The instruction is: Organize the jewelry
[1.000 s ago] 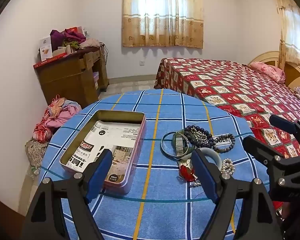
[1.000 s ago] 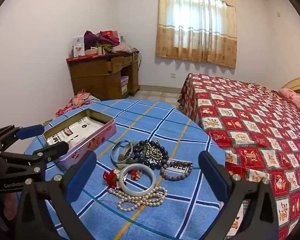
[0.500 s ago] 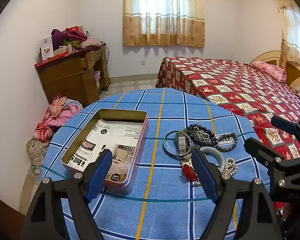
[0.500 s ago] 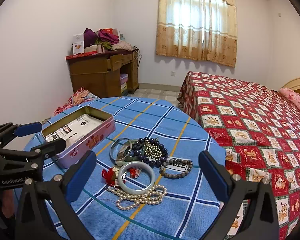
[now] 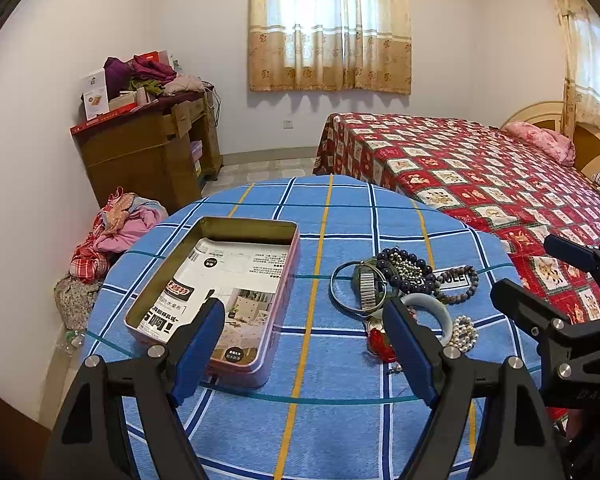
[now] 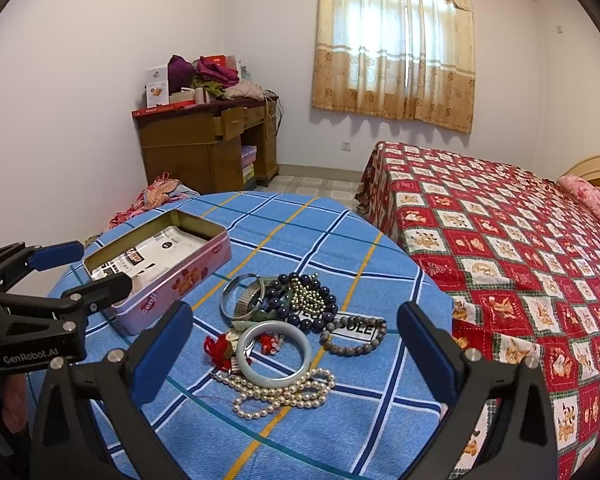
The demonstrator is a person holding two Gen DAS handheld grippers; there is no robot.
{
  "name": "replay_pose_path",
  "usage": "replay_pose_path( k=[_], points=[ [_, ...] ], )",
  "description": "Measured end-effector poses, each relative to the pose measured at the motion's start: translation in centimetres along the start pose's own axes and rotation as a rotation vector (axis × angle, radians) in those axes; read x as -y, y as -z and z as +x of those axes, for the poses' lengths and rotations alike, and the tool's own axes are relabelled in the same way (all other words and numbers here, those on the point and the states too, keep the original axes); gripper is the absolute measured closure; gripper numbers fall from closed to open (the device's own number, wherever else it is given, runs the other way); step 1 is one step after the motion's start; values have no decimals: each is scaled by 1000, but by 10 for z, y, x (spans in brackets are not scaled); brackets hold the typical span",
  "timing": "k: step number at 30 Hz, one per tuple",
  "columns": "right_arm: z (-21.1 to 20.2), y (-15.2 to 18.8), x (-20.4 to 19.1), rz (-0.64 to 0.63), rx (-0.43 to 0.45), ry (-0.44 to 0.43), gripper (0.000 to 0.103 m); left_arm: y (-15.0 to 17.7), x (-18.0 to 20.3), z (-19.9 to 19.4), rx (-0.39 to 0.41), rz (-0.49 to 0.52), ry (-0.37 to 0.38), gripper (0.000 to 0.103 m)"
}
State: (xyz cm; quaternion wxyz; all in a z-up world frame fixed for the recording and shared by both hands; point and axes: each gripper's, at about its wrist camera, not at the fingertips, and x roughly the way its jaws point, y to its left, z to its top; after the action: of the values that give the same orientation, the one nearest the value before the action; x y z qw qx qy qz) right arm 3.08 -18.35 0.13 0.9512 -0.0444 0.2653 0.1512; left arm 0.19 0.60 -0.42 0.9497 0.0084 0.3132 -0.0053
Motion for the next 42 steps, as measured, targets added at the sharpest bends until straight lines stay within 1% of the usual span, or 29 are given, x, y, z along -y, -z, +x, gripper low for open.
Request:
replay_pose_path(
  k=[42],
  points=[
    [5,4,-7,-8,-15,-7,0,3,-5,3,-11,4,-10,22]
  ],
)
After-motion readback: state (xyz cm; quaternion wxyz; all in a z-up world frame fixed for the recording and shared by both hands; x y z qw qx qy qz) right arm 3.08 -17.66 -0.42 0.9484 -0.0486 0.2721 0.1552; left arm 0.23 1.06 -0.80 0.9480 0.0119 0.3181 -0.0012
